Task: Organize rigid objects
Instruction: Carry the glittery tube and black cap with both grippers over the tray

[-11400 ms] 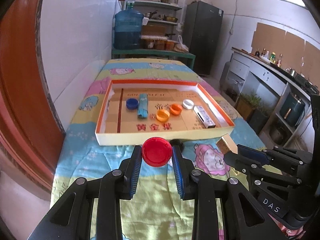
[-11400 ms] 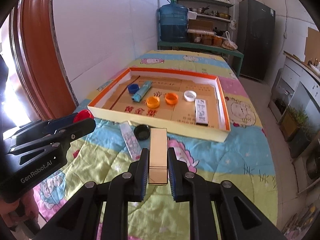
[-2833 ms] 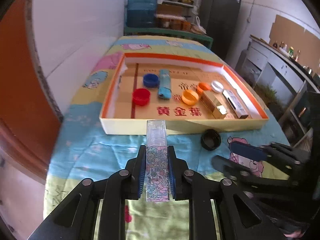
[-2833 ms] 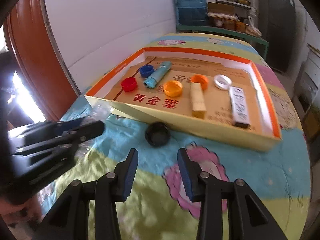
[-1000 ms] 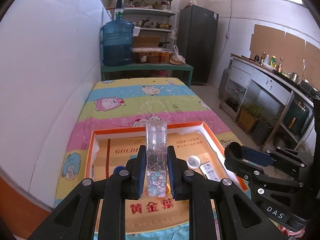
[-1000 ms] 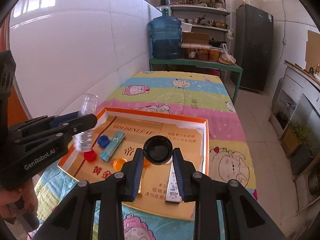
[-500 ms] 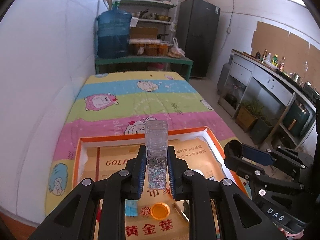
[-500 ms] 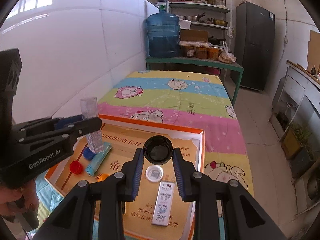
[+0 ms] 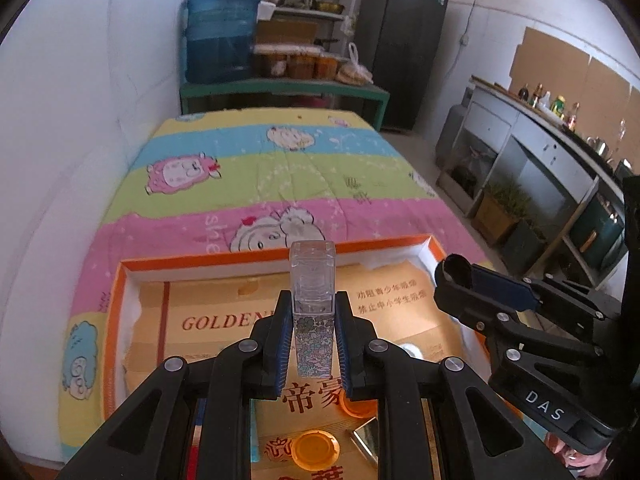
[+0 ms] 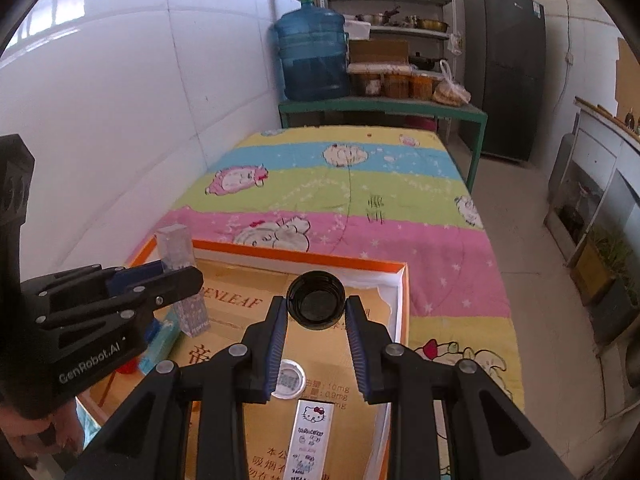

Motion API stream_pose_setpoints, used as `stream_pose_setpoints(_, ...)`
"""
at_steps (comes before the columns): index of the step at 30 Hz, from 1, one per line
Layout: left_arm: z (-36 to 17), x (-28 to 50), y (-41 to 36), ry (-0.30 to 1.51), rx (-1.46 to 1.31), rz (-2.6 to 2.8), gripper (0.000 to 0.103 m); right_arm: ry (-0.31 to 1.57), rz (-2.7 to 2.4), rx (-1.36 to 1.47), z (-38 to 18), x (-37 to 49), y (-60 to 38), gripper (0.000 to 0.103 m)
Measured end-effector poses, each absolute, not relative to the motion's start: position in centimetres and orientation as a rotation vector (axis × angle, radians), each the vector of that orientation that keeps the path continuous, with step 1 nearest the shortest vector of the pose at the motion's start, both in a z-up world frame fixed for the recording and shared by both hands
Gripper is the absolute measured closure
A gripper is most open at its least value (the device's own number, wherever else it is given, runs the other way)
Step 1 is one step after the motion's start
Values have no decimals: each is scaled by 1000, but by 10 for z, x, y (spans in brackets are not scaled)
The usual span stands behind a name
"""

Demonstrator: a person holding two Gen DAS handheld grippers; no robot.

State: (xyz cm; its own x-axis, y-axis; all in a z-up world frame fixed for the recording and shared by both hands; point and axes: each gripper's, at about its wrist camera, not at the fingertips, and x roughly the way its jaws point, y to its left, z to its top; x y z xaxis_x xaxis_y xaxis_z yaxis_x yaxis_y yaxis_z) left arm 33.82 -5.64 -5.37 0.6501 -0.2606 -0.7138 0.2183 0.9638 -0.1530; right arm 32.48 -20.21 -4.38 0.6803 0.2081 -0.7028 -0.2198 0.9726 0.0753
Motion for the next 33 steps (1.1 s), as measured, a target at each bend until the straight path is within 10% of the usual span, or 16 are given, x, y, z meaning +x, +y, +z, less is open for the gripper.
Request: stream_pose_setpoints(33,-102,368,-78,965,-52,-305,83,930,244,39,-83,343,-214,73)
